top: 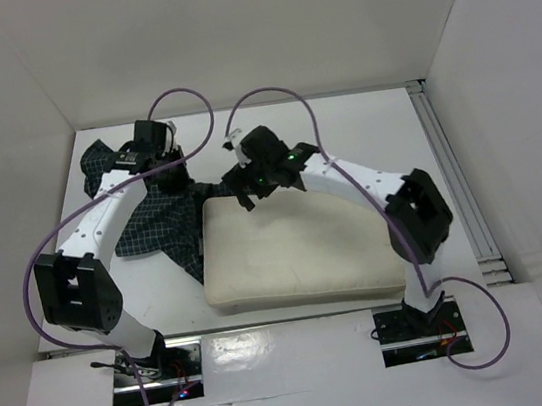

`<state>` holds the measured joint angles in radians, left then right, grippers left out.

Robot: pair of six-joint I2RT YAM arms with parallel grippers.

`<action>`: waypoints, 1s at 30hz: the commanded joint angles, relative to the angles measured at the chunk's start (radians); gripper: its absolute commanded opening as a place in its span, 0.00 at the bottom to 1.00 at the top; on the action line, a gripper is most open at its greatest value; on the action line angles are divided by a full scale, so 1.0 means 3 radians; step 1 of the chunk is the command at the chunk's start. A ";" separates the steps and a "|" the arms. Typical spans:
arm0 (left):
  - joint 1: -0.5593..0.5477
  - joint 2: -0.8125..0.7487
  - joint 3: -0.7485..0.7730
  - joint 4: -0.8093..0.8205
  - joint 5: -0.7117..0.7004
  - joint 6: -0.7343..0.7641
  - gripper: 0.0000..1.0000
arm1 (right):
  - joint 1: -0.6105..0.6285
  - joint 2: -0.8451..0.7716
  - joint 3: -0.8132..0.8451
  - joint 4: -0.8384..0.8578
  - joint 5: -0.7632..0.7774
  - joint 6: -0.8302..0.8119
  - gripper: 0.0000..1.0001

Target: Put the pillow into the pillowcase

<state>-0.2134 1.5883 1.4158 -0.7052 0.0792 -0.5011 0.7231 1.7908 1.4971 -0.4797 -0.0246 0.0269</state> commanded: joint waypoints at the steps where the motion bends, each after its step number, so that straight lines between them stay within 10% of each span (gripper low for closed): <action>1: 0.0031 -0.0135 0.0031 -0.0103 -0.0187 0.0039 0.00 | 0.0090 0.0426 0.0387 -0.0323 0.0168 -0.0355 0.99; 6: 0.0103 -0.0207 0.0031 -0.0135 -0.0218 0.0075 0.00 | -0.0063 0.0897 0.0522 -0.0257 -0.0059 -0.0657 0.99; 11: 0.0134 -0.0207 0.0000 -0.0135 -0.0187 0.0075 0.00 | -0.0303 0.0974 0.0441 -0.0226 -0.1169 -0.0709 0.00; 24: -0.0024 -0.0059 0.0143 -0.0165 0.0161 0.0167 0.00 | -0.0881 -0.1110 -0.1074 0.0505 -0.0757 -0.0177 0.00; 30: -0.0357 0.0243 0.0409 -0.0165 0.0161 0.0029 0.00 | -0.0917 -0.1108 -0.0967 0.0362 -0.1057 -0.0212 0.00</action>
<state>-0.2863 1.6234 1.4826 -0.7635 0.1055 -0.4763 0.4408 1.4490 1.1728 -0.3691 -0.2863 -0.0433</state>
